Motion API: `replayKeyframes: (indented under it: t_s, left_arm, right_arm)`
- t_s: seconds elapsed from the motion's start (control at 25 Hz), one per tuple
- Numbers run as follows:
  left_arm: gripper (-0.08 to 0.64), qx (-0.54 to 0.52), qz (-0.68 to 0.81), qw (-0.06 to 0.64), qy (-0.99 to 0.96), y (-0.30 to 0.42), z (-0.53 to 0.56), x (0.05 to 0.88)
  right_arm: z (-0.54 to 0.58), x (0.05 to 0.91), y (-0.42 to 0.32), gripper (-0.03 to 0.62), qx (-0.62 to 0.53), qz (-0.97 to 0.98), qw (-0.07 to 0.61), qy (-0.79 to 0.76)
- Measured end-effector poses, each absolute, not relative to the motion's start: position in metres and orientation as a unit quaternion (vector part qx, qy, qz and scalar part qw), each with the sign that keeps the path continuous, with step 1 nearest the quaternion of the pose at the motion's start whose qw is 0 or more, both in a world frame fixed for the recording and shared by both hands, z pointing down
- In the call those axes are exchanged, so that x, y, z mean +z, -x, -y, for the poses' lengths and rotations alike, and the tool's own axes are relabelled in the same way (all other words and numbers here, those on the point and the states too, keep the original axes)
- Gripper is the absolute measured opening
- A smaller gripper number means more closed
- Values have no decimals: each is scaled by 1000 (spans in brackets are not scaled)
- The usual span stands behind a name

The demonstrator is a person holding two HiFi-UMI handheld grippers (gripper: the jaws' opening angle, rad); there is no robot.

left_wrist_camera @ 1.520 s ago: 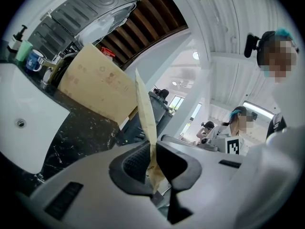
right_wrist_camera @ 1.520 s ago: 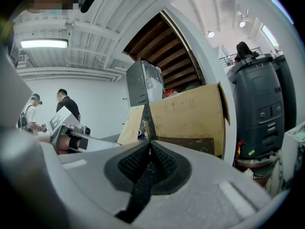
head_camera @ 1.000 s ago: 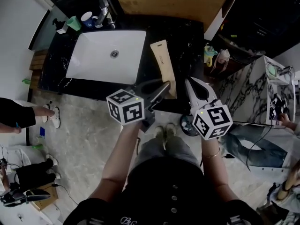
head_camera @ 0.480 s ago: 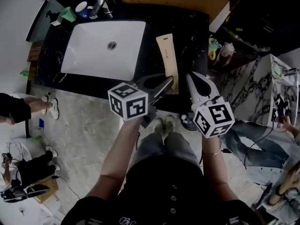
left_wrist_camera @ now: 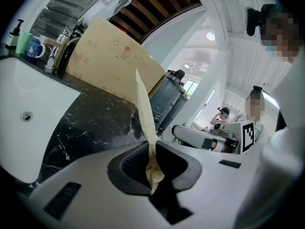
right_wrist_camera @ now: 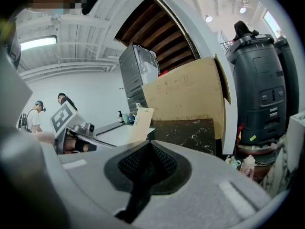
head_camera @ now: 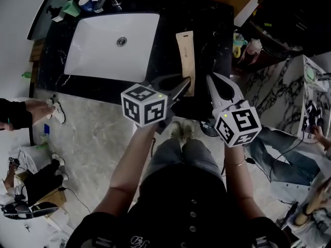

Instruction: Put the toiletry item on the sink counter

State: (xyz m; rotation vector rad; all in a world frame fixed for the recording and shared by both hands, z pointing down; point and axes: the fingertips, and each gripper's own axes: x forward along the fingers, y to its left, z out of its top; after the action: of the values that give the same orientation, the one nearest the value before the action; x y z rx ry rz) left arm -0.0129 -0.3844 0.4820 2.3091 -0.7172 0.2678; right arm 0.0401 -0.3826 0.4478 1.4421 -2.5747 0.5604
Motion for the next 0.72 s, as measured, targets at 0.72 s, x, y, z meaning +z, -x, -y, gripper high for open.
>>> replayKeyframes:
  t_s: [0.72]
  left_arm:
    - [55, 130, 311, 332, -881, 16, 394, 496]
  right_arm:
    - [388, 451, -37, 5, 199, 858, 64, -469]
